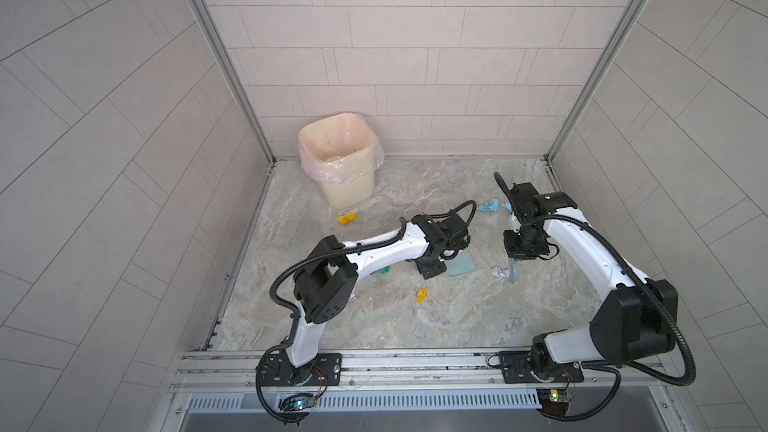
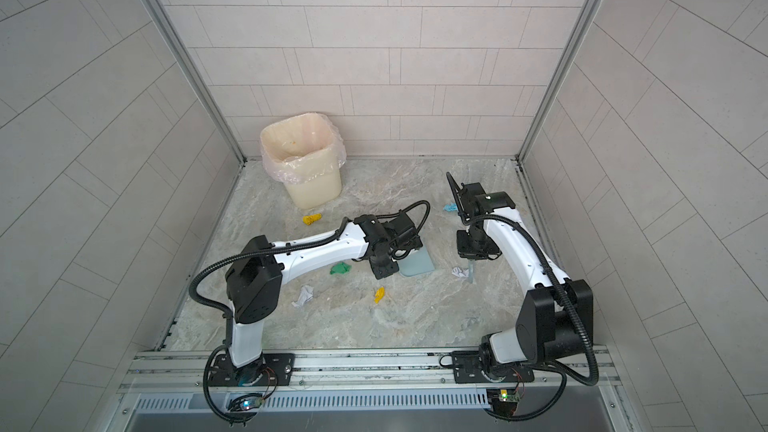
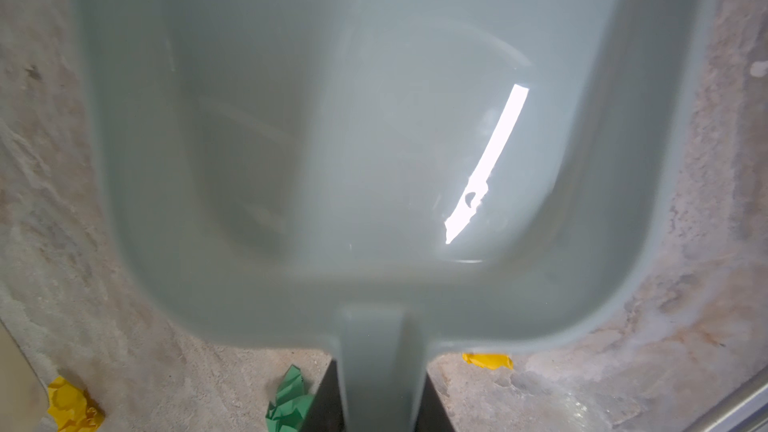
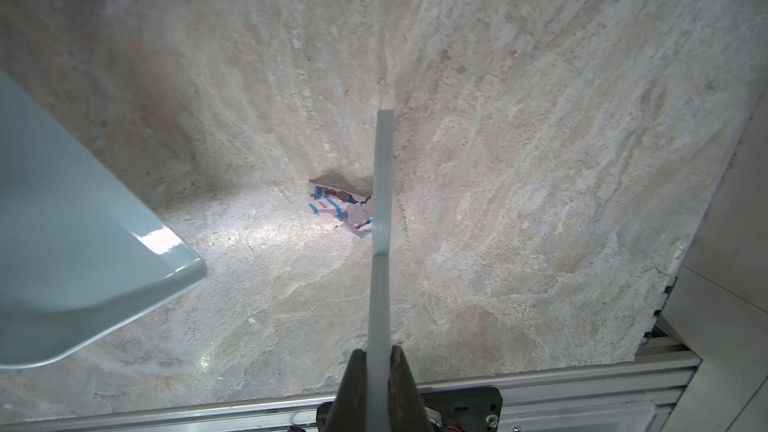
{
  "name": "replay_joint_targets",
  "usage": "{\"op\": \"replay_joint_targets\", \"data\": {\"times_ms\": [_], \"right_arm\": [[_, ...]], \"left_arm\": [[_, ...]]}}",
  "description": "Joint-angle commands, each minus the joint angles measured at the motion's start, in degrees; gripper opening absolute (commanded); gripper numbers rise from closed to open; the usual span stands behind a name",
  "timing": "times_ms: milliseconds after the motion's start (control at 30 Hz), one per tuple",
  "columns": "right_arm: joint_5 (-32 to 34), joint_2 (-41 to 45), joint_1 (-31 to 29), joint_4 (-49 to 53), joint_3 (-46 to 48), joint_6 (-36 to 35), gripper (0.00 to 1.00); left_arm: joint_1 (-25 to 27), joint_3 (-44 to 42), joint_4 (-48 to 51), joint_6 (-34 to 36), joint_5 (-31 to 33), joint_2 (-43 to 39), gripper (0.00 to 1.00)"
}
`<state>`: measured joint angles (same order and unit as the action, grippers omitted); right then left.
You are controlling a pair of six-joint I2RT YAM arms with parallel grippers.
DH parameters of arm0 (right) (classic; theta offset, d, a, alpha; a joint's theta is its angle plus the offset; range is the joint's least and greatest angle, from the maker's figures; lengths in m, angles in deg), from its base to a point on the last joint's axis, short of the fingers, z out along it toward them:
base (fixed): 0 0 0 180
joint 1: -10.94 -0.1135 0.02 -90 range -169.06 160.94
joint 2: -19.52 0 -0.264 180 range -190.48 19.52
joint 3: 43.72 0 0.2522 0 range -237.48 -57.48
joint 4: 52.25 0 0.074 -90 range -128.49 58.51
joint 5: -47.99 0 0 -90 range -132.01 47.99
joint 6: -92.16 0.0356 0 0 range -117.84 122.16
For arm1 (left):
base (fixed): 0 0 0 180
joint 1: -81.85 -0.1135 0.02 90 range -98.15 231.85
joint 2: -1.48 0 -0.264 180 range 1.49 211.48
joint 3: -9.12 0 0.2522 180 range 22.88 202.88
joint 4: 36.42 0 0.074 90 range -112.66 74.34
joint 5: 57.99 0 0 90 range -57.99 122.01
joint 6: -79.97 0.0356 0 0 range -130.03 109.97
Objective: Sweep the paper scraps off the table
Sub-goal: 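Lower the empty dustpan beside the second printed paper while the right brings the brush, then sweep the pink-and-blue printed paper into the dustpan with the right gripper's brush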
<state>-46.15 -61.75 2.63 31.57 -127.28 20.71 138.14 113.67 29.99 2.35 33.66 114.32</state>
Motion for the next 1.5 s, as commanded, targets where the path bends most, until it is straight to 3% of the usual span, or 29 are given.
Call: {"op": "replay_joint_targets", "data": {"times_ms": [0,167,433,867,1467], "right_arm": [[-3.1,0.7,-1.6,0.9,-1.5,0.8,0.00],[3.0,1.6,-1.2,3.6,-2.4,-2.5,0.00],[5.1,-1.1,-0.5,4.8,-4.4,-7.0,0.00],[2.4,-2.7,-0.5,5.1,-4.1,-9.7,0.00],[-1.6,-4.9,-3.1,5.2,-4.6,-10.2,0.00]], "left_arm": [[0.8,-1.0,0.4,-1.1,-3.2,-0.6,0.00],[2.0,-2.1,1.3,-1.9,-5.1,0.3,0.00],[3.5,0.0,1.9,-2.2,-7.7,3.8,0.00],[3.5,7.0,5.4,-2.4,-8.1,9.9,0.00],[3.4,9.7,6.6,-3.2,-6.2,13.4,0.00]]}}
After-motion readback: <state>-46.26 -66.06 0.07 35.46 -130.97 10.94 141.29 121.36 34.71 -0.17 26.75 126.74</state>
